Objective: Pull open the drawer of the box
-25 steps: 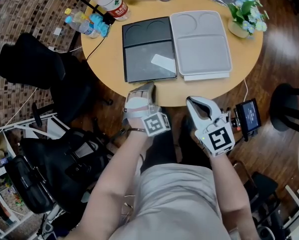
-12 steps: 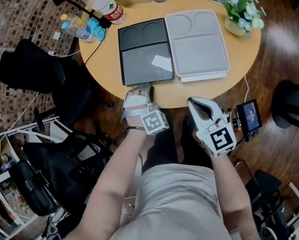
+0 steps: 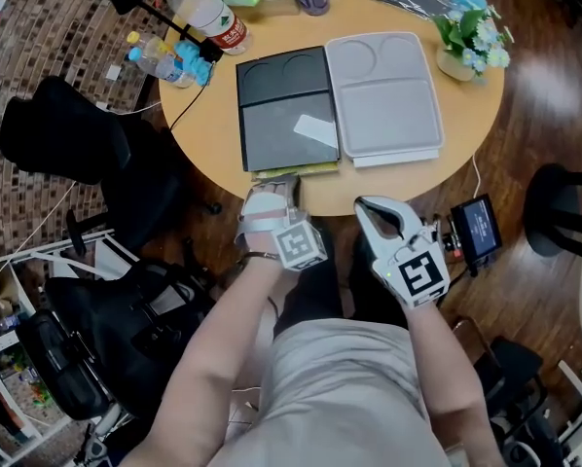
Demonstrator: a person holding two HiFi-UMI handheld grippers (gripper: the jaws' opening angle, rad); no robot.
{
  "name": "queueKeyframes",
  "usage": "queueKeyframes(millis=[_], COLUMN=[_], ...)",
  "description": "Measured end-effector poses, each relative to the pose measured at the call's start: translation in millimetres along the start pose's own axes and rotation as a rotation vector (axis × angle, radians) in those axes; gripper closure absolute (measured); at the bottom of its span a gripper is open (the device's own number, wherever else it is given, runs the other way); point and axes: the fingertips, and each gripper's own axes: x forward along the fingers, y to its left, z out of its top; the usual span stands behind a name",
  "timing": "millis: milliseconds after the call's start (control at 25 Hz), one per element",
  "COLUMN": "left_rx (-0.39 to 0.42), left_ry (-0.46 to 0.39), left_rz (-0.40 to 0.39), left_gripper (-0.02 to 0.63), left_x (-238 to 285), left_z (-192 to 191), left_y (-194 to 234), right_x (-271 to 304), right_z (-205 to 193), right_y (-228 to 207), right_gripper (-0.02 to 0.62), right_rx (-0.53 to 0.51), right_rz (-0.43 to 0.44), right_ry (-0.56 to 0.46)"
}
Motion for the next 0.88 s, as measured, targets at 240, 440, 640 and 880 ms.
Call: queueKeyframes(millis=[240, 440, 640, 880], left_rx=[-0.011, 0.026, 0.075, 0.041], left_ry=[-0.024, 0.002, 0.027, 0.022], left_rz=[-0.046, -0.069, -0.064, -0.111], left_gripper=[0.566, 0.568, 0.569, 0.569], left_x=[-18, -26, -32, -47], left_z=[1, -8, -18, -15], left_y=[-15, -30, -44, -60], right_x=[-3, -6, -11, -18], right_z=[3, 2, -2, -4], right_y=[8, 15, 24, 34], right_gripper=[0.594, 0.594, 0.594, 0.594], right_rx=[-0.019, -0.045, -0.052, -0.060], right_rz=[0.018, 0.040, 0.055, 0.081], right_ry=[0.015, 0.044, 0.065, 0.083])
